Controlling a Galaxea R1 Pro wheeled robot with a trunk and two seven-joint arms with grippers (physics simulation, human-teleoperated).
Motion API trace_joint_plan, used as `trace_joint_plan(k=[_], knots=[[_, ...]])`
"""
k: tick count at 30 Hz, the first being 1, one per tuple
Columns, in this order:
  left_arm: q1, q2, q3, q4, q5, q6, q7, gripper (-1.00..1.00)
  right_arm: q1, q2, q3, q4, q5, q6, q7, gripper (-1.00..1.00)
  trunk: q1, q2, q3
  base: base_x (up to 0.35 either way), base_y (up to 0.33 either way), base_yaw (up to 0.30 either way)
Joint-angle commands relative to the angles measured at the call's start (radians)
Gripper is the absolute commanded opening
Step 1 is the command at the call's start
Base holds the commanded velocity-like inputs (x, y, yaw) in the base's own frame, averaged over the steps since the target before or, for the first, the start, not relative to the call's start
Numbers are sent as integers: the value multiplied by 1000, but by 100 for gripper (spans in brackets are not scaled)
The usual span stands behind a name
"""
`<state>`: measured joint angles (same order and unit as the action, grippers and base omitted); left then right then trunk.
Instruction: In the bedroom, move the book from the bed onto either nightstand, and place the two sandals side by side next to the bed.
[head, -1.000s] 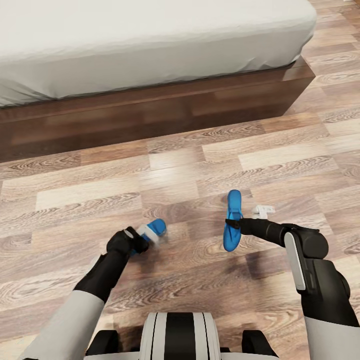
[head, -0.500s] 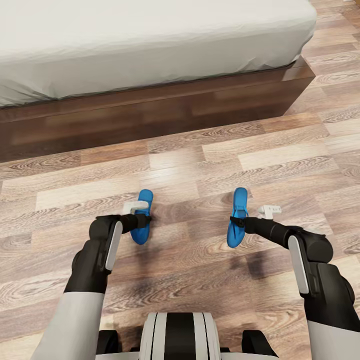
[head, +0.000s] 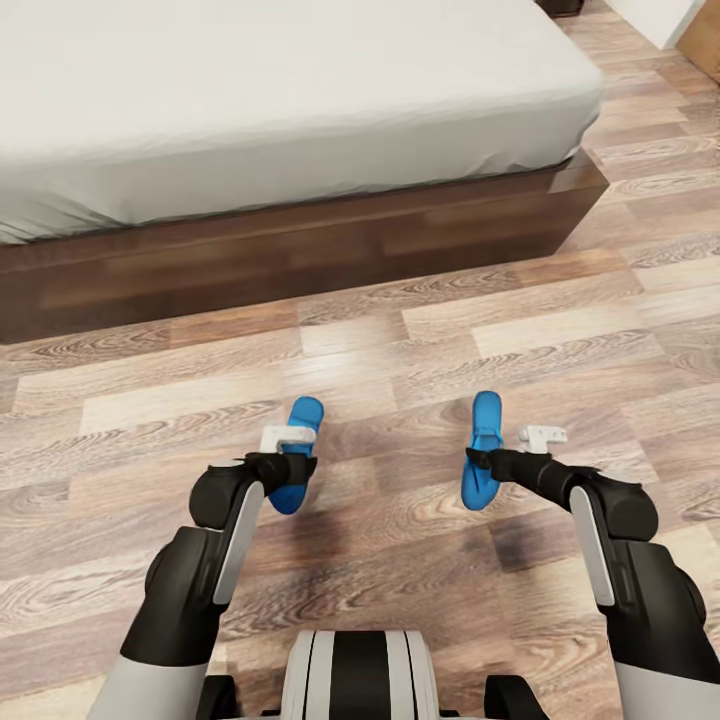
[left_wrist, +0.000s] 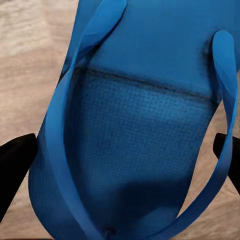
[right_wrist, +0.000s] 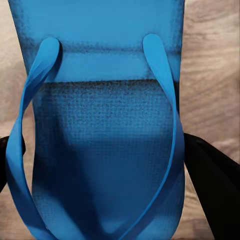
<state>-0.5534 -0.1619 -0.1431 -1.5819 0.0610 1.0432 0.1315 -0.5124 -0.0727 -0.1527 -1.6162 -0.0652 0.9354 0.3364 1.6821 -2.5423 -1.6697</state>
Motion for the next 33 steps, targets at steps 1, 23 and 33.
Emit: trace_joint_plan(k=[1, 23, 33], knots=[[8, 0, -3, -3, 17, 4, 22, -100, 7, 0, 10, -1, -2, 6, -22, -100, -1, 0, 3, 0, 0, 0], [30, 1, -28, 2, 232, 3, 112, -100, 15, -8, 28, -1, 21, 22, -151, -100, -10, 5, 89, 0, 0, -195], [35, 9, -16, 112, 228, -42, 116, -100, 11, -25, 27, -1, 19, 24, -149, -100, -15, 8, 127, 0, 0, -265]])
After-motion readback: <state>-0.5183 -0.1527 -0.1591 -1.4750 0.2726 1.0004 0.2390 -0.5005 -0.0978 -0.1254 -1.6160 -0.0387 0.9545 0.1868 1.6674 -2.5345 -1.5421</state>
